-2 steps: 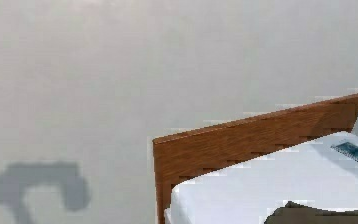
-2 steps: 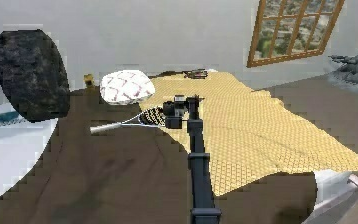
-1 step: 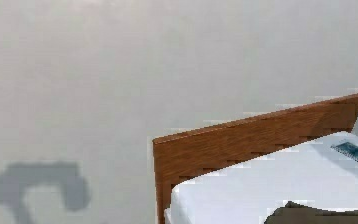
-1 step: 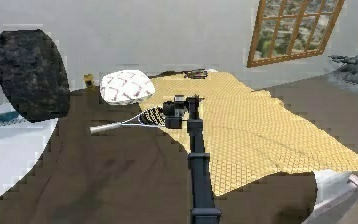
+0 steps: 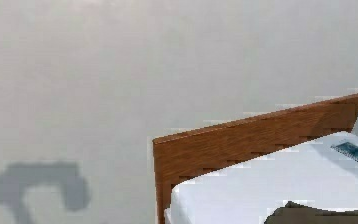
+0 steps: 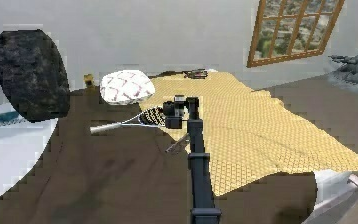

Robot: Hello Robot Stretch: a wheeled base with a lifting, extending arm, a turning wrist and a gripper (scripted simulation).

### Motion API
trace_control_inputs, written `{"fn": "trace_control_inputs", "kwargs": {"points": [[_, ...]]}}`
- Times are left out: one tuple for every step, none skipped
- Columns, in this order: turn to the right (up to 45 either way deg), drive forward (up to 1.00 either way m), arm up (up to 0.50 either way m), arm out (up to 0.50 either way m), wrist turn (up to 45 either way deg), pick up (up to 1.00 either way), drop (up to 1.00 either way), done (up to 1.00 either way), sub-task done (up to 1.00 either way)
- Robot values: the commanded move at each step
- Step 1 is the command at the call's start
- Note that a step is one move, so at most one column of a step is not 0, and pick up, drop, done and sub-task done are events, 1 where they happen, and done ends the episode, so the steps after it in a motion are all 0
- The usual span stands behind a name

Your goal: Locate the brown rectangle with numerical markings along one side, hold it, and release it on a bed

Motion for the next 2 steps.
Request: {"fn": "trace_control_inputs", "kwargs": {"points": [[0.0, 0.00, 0.10, 0.00, 0.0, 0.00, 0.00, 0.00, 0.00], [0.0, 0.00, 0.00, -0.08, 0.0, 0.00, 0.00, 0.00, 0.00]]}}
